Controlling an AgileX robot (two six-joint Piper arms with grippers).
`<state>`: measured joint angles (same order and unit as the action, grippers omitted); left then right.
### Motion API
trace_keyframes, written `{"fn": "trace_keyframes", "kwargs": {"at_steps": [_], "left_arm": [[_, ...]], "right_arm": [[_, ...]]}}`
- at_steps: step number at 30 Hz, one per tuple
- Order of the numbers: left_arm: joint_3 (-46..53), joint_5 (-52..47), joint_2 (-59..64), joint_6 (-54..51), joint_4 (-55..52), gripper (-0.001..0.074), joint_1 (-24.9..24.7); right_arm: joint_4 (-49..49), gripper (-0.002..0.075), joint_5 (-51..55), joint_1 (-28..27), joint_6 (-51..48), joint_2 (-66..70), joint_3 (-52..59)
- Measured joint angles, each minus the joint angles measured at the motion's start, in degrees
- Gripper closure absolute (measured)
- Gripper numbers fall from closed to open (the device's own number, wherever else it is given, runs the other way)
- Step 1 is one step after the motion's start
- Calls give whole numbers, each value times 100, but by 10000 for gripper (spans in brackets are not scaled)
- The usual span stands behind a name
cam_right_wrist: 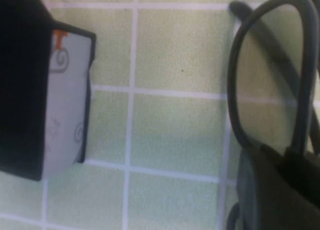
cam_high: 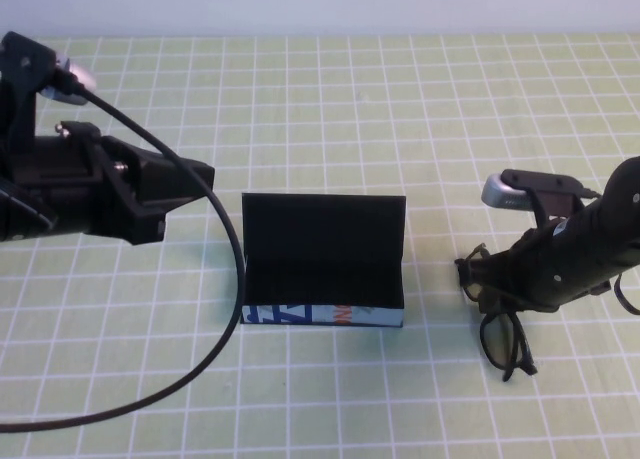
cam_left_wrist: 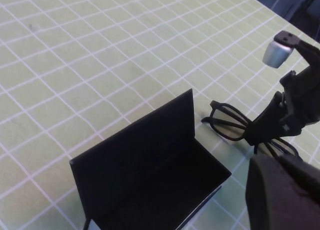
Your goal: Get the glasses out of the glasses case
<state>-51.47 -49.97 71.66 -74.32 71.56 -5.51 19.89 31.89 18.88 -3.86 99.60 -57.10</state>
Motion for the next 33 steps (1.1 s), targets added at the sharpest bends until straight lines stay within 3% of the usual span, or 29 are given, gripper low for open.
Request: {"fn": "trace_keyframes", "kwargs": {"at_steps": [4,11,18,22,27,33], "left_arm": [[0,0,0,11,-9,739,0],[0,70,0,24,3,739,0],[12,60,-194,143,11,739,0],[12,340,-766,208,-47,739,0],[199,903,-1837,436,-199,739,0],[1250,1829,-3230,473,-55,739,0]], "right_arm": [[29,639,-11,0,0,47,0],[15,466,126,0,4,-311,0],[-187,444,757,0,158,-1444,0],[-318,510,1566,0,183,-2387,66],[-389,684,2130,0,173,-4059,426],[-414,736,2390,-6,173,-6495,1121]]}}
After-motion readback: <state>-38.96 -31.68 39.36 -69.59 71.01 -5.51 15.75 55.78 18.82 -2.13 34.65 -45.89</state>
